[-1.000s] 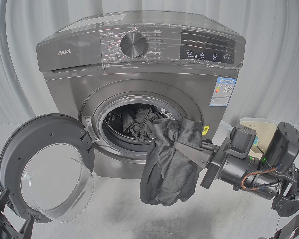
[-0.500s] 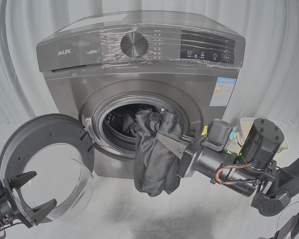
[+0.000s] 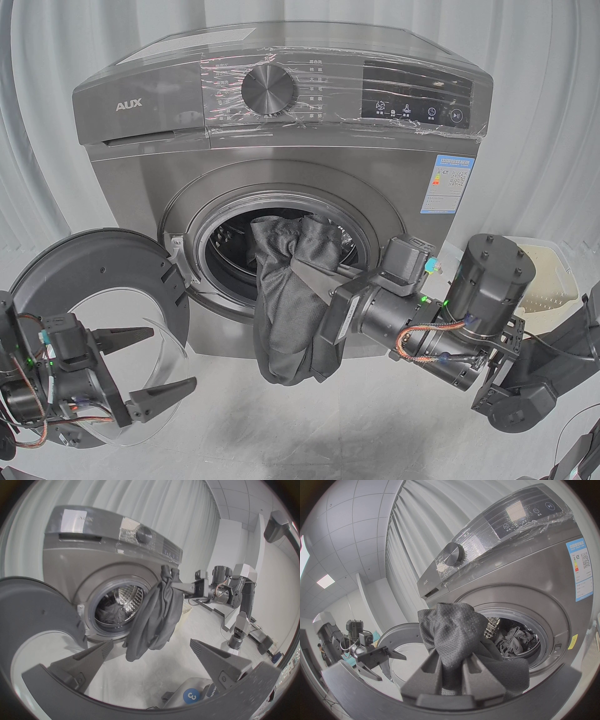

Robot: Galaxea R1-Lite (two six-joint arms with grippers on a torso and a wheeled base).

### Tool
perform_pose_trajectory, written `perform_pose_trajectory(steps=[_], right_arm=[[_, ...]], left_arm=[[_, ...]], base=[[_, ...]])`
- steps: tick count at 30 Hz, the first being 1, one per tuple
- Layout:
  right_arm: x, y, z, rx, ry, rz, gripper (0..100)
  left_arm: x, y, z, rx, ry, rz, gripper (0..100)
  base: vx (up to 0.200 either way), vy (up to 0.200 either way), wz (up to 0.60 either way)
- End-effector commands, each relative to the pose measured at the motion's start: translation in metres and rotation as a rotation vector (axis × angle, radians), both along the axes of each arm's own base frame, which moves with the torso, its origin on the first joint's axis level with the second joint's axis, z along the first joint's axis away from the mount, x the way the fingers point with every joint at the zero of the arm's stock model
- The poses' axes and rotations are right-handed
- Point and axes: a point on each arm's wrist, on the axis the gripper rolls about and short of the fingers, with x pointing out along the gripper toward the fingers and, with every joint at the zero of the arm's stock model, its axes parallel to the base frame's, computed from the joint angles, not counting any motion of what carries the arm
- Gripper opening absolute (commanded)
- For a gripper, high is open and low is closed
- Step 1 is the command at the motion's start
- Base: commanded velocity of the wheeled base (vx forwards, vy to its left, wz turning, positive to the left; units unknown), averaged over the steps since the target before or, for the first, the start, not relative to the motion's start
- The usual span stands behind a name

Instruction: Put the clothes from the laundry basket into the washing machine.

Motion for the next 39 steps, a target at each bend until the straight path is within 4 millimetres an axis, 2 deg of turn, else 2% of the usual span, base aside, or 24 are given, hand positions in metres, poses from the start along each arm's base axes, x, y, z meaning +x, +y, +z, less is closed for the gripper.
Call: perform_pose_trajectory(steps=[1,7,14,21,23,39], right_arm=[[0.004,0.003,0.0,0.004,-0.002,-0.005,0],[0.01,0.006,0.0,0.008,-0.007,-0.016,0],[0.015,0.011,-0.002,0.009,-0.008,-0.018,0],[0.015,0.011,-0.003,0.008,-0.007,-0.022,0],[0.014,0.012,-0.003,0.006,-0.007,-0.022,0],[0.011,0.014,-0.002,0.008,-0.012,-0.014,0]], left_arm=[[0.029,-0.024,-0.022,0.048,0.109,-0.057,100],[0.048,-0.04,-0.038,0.065,0.151,-0.08,100],[0.061,-0.061,-0.057,0.057,0.226,-0.129,100],[0.077,-0.071,-0.078,0.08,0.273,-0.129,100],[0.088,-0.077,-0.086,0.076,0.262,-0.125,100],[0.109,-0.101,-0.101,0.032,0.275,-0.097,100]], base=[[0.0,0.0,0.0],[0.0,0.0,0.0],[0.0,0.0,0.0],[0.0,0.0,0.0],[0.0,0.0,0.0],[0.0,0.0,0.0]])
